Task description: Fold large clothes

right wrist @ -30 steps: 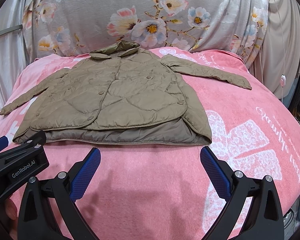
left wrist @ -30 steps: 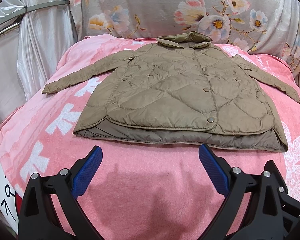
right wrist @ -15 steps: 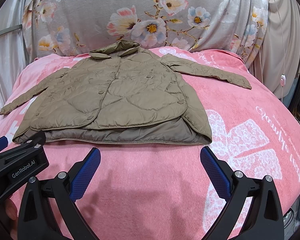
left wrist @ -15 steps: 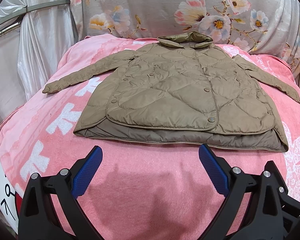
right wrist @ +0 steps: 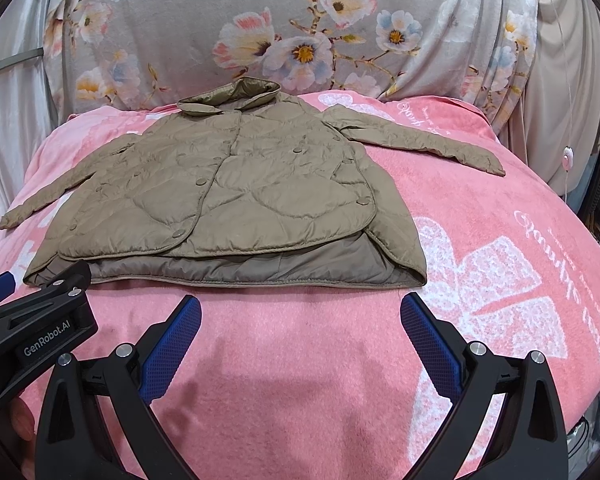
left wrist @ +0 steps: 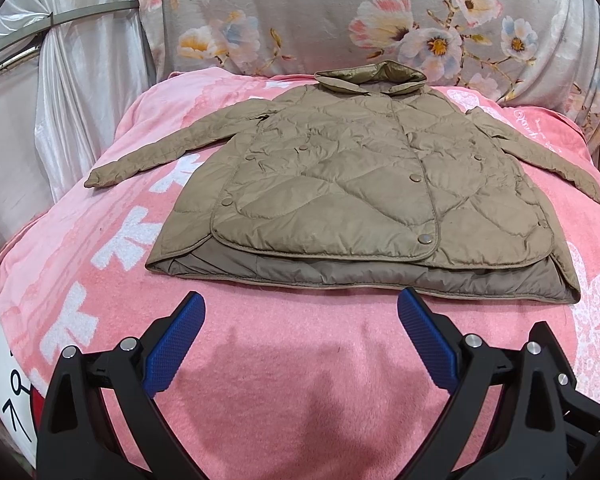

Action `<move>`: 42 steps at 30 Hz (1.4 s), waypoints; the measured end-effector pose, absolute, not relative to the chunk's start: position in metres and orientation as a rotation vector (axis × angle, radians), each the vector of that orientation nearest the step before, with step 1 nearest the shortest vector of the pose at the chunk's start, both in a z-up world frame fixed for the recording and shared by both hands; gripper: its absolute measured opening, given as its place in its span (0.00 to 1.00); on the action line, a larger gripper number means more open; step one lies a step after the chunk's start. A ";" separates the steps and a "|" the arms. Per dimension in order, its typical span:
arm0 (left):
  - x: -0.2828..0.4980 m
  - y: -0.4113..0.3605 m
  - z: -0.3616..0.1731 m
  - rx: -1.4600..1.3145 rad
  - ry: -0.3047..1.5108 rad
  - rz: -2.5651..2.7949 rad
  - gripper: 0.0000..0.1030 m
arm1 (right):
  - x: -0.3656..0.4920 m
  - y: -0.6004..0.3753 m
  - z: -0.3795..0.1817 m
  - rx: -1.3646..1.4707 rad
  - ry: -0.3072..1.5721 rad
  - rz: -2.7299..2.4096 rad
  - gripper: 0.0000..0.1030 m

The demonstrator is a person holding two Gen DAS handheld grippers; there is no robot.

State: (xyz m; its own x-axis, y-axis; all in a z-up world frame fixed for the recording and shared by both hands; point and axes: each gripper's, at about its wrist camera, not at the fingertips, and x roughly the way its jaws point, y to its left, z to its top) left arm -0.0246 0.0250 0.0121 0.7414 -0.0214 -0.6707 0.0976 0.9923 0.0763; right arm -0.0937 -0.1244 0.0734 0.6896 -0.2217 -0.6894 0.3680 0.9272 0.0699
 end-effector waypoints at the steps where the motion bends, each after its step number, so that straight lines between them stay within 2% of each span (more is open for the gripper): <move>1: -0.024 0.027 0.012 0.109 0.737 -0.065 0.92 | -0.093 -0.124 0.073 0.206 0.744 -0.317 0.95; 6: -0.002 0.044 0.012 0.059 0.773 -0.047 0.92 | -0.082 -0.161 0.071 0.264 0.740 -0.332 0.95; 18: 0.077 0.063 0.019 0.010 0.725 0.027 0.92 | -0.031 -0.362 0.063 0.540 0.670 -0.484 0.95; 25: 0.112 0.065 0.016 -0.033 0.730 0.066 0.92 | 0.028 -0.487 0.031 0.692 0.607 -0.590 0.95; 31: 0.144 0.049 0.005 0.021 0.785 0.035 0.92 | 0.069 -0.548 -0.004 0.770 0.635 -0.646 0.95; 35: 0.156 0.037 -0.003 0.062 0.772 0.013 0.92 | 0.079 -0.580 -0.037 0.921 0.633 -0.677 0.95; 38: 0.163 0.033 -0.006 0.074 0.752 0.013 0.92 | 0.079 -0.591 -0.047 0.977 0.578 -0.711 0.85; 40: 0.168 0.033 -0.007 0.061 0.756 -0.001 0.92 | 0.083 -0.594 -0.044 0.976 0.569 -0.712 0.64; 41: 0.170 0.034 -0.008 0.052 0.762 -0.011 0.92 | 0.088 -0.596 -0.043 0.979 0.573 -0.725 0.59; 42: 0.173 0.034 -0.009 0.049 0.771 -0.015 0.92 | 0.091 -0.598 -0.041 0.983 0.565 -0.730 0.47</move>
State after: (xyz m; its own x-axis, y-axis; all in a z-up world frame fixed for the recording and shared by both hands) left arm 0.1731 0.0340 -0.0092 0.7173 0.0042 -0.6967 0.0314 0.9988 0.0384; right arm 0.0912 -0.5982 -0.0414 0.6347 -0.2896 -0.7164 0.7661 0.3572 0.5343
